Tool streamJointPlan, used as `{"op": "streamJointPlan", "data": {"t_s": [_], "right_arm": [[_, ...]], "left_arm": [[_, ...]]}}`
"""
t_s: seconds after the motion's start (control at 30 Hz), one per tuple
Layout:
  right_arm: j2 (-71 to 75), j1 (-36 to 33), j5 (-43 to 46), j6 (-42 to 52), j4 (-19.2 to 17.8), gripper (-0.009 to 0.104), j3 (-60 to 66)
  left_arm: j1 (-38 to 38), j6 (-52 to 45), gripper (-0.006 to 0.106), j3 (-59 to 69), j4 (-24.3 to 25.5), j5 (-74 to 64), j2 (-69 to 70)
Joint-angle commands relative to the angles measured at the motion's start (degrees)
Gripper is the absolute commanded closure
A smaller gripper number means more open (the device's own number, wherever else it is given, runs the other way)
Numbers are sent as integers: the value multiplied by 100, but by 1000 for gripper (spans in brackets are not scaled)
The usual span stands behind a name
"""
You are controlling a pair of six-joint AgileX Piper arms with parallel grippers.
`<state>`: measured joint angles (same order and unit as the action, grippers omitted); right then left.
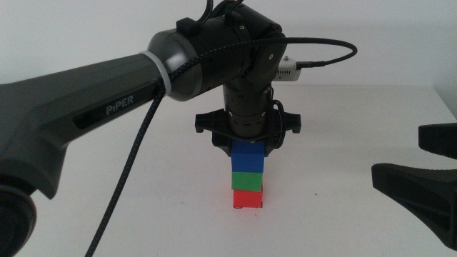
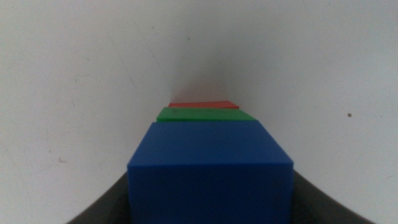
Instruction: Stack red cubes first, then green, then blue cubes in a specific spot.
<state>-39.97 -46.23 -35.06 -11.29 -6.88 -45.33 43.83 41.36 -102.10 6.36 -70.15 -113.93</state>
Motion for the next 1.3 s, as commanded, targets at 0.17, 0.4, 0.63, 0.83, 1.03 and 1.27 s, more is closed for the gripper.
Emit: {"op": "streamJointPlan", "data": {"t_s": [0.17,0.4,0.63,0.83,1.03,1.27], "right_arm": [[17,-2,37,71,-21,3,27],[17,-2,37,71,-21,3,27],[17,-2,37,71,-21,3,27],[17,-2,37,71,-21,3,27],[17,-2,37,71,-21,3,27],[17,-2,37,71,-21,3,27]], "left_arm": [[15,12,47,-50,112,19,7],[5,-250,27,-50,129,19,7],[5,-425,12,-50,167,19,20],[-43,-860,11,-50,129,19,778],[-43,-1831,11,-26,196,19,2128],[-184,-2955,9,568,852,19,3682]]}}
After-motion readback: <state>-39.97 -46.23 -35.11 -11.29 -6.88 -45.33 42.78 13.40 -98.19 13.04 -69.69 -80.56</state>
